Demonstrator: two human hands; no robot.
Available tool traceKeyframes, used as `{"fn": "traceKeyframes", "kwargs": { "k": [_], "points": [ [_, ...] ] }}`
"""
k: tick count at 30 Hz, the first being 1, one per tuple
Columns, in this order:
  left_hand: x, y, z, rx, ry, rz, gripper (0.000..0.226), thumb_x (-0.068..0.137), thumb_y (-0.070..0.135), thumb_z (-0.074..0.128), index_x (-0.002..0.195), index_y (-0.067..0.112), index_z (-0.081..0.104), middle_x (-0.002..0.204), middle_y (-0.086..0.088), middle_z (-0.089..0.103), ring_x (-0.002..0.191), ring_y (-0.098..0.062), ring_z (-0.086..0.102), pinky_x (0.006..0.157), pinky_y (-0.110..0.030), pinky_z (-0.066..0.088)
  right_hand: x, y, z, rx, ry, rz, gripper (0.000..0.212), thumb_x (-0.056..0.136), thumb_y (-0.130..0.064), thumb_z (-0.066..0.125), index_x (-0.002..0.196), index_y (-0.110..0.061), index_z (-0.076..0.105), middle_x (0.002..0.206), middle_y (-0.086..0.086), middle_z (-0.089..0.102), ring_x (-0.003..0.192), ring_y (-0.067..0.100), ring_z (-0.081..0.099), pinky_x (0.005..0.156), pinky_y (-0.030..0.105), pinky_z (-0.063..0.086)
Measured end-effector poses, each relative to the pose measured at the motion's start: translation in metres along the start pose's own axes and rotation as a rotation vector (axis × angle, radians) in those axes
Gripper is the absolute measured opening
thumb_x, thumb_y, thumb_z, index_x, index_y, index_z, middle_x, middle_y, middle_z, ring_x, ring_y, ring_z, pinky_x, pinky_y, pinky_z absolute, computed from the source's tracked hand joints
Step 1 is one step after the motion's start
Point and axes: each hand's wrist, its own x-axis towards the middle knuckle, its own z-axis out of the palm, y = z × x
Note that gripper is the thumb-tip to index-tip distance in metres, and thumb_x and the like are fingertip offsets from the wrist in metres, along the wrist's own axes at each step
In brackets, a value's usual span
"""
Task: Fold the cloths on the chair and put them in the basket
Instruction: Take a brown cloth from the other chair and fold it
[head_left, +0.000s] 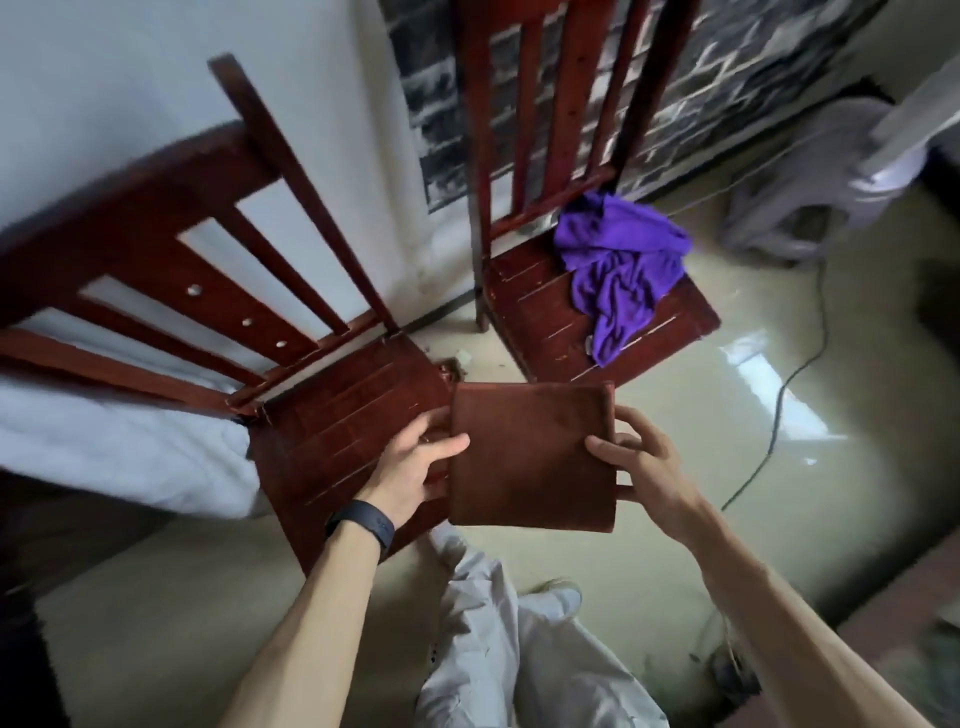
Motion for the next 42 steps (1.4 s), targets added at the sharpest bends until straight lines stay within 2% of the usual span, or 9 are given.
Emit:
{"fn": "traceKeyframes", "kwargs": {
  "k": [3, 9, 15, 17, 20, 26, 31, 36, 42],
  "points": [
    [-0.033, 0.046, 0.075, 0.091, -0.115, 0.056, 0.040, 0.082, 0.010, 0.072, 0.117, 0.026, 0.067, 0.121, -0.010, 0.069, 0.108, -0.029, 0.066, 0.094, -0.055, 0.048, -0.061, -0.035, -0.056, 0.092, 0.095, -0.112, 0.032, 0.090, -0.012, 0.069, 0.116, -0.031, 0.065, 0.091, 0.007, 0.068, 0.089, 0.017, 0.071, 0.065, 0.034, 0.059],
    [-0.097, 0.124, 0.248, 0.318, -0.349, 0.192, 0.037, 0.085, 0.006, 0.069, 0.116, 0.025, 0.065, 0.104, -0.005, 0.071, 0.086, -0.020, 0.069, 0.066, -0.031, 0.053, -0.181, -0.079, -0.166, 0.293, 0.333, -0.323, 0.034, 0.090, -0.013, 0.070, 0.119, -0.029, 0.064, 0.100, 0.014, 0.069, 0.093, 0.022, 0.071, 0.076, 0.049, 0.060],
    [-0.140, 0.182, 0.412, 0.509, -0.631, 0.319, 0.044, 0.081, 0.010, 0.074, 0.121, 0.027, 0.064, 0.118, -0.014, 0.068, 0.105, -0.032, 0.064, 0.086, -0.055, 0.051, -0.261, -0.116, -0.265, 0.442, 0.590, -0.548, 0.036, 0.089, -0.011, 0.071, 0.122, -0.026, 0.063, 0.101, 0.011, 0.074, 0.091, 0.023, 0.074, 0.063, 0.039, 0.061],
    [-0.146, 0.193, 0.462, 0.554, -0.690, 0.360, 0.042, 0.076, 0.015, 0.076, 0.114, 0.031, 0.068, 0.115, -0.013, 0.069, 0.102, -0.029, 0.066, 0.082, -0.050, 0.054, -0.276, -0.126, -0.299, 0.460, 0.655, -0.607, 0.037, 0.089, -0.014, 0.072, 0.123, -0.025, 0.063, 0.103, 0.010, 0.075, 0.092, 0.024, 0.074, 0.064, 0.040, 0.061],
    [-0.145, 0.204, 0.533, 0.586, -0.764, 0.403, 0.037, 0.086, 0.011, 0.070, 0.118, 0.027, 0.064, 0.108, -0.009, 0.071, 0.092, -0.020, 0.070, 0.072, -0.038, 0.056, -0.285, -0.142, -0.353, 0.494, 0.728, -0.668, 0.036, 0.087, -0.015, 0.074, 0.121, -0.024, 0.064, 0.104, 0.010, 0.075, 0.092, 0.028, 0.074, 0.066, 0.045, 0.061],
    [-0.108, 0.233, 0.668, 0.598, -0.846, 0.406, 0.036, 0.088, 0.010, 0.067, 0.122, 0.023, 0.062, 0.104, -0.006, 0.072, 0.092, -0.022, 0.069, 0.085, -0.048, 0.053, -0.271, -0.190, -0.464, 0.486, 0.858, -0.732, 0.042, 0.084, -0.018, 0.076, 0.123, -0.025, 0.064, 0.103, 0.009, 0.076, 0.096, 0.031, 0.073, 0.079, 0.055, 0.060],
    [-0.070, 0.257, 0.781, 0.633, -0.904, 0.353, 0.033, 0.089, 0.009, 0.067, 0.120, 0.020, 0.062, 0.099, -0.004, 0.072, 0.083, -0.019, 0.068, 0.071, -0.037, 0.056, -0.258, -0.229, -0.551, 0.523, 0.969, -0.721, 0.046, 0.081, -0.020, 0.078, 0.124, -0.025, 0.064, 0.103, 0.008, 0.076, 0.095, 0.028, 0.074, 0.081, 0.062, 0.057],
    [-0.036, 0.261, 0.884, 0.711, -0.960, 0.292, 0.030, 0.089, 0.012, 0.067, 0.117, 0.022, 0.063, 0.097, -0.003, 0.072, 0.075, -0.016, 0.067, 0.066, -0.034, 0.056, -0.248, -0.247, -0.629, 0.590, 1.011, -0.707, 0.067, 0.065, -0.042, 0.088, 0.125, -0.026, 0.062, 0.104, 0.006, 0.076, 0.095, 0.026, 0.074, 0.074, 0.051, 0.061],
    [0.023, 0.241, 1.011, 0.731, -0.981, 0.200, 0.030, 0.088, 0.011, 0.068, 0.114, 0.022, 0.064, 0.099, -0.006, 0.073, 0.074, -0.019, 0.069, 0.074, -0.038, 0.054, -0.210, -0.248, -0.751, 0.687, 1.046, -0.671, 0.030, 0.085, -0.012, 0.074, 0.112, -0.022, 0.067, 0.105, 0.013, 0.074, 0.087, 0.022, 0.073, 0.064, 0.039, 0.059]
  ]
}}
